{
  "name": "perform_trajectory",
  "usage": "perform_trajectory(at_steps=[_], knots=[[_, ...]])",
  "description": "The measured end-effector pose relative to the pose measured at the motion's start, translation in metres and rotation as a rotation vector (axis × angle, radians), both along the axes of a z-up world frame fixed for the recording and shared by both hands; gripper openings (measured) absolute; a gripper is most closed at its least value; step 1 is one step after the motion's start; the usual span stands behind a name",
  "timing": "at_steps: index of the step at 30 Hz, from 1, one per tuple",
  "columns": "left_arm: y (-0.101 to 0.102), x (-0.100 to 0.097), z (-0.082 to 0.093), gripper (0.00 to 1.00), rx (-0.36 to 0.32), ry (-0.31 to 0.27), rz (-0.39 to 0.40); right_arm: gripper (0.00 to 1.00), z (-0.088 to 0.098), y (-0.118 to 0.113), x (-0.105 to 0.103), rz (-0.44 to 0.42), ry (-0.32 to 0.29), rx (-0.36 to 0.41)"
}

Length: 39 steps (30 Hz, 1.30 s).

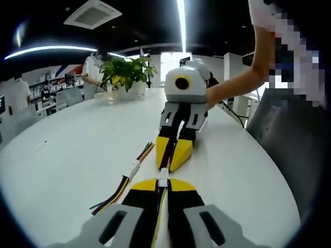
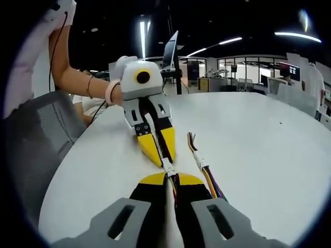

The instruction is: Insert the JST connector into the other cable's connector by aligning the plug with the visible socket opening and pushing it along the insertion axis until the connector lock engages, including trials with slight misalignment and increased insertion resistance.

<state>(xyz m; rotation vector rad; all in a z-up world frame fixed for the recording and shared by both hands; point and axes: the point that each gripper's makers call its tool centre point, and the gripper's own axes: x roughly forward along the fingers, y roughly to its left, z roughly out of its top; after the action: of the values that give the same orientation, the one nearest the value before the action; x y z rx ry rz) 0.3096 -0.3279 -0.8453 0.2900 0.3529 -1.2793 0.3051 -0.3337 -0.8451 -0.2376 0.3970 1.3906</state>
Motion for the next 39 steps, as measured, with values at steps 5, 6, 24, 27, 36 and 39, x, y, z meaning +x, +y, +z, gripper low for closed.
perform_trajectory(at_steps=[5, 6, 24, 27, 36, 39], knots=[[0.001, -0.002, 0.003, 0.0, -0.008, 0.012, 0.01, 0.04, 0.001, 0.0, -0.001, 0.015, -0.044, -0.012], [0.001, -0.001, 0.003, 0.0, -0.007, 0.012, 0.013, 0.04, 0.001, 0.0, -0.001, 0.011, -0.043, -0.013], [0.003, 0.0, 0.002, 0.08, 0.045, 0.009, 0.044, 0.06, -0.001, -0.004, -0.001, -0.026, -0.044, -0.019], [0.005, -0.001, 0.001, 0.09, 0.054, 0.024, 0.053, 0.05, 0.001, -0.006, -0.002, -0.038, -0.041, -0.016], [0.013, 0.008, 0.025, 0.17, -0.028, 0.036, 0.129, 0.12, 0.029, -0.011, 0.003, -0.118, -0.003, 0.078], [0.014, 0.007, 0.034, 0.22, -0.07, 0.069, 0.158, 0.17, 0.041, -0.013, 0.003, -0.147, -0.016, 0.091]])
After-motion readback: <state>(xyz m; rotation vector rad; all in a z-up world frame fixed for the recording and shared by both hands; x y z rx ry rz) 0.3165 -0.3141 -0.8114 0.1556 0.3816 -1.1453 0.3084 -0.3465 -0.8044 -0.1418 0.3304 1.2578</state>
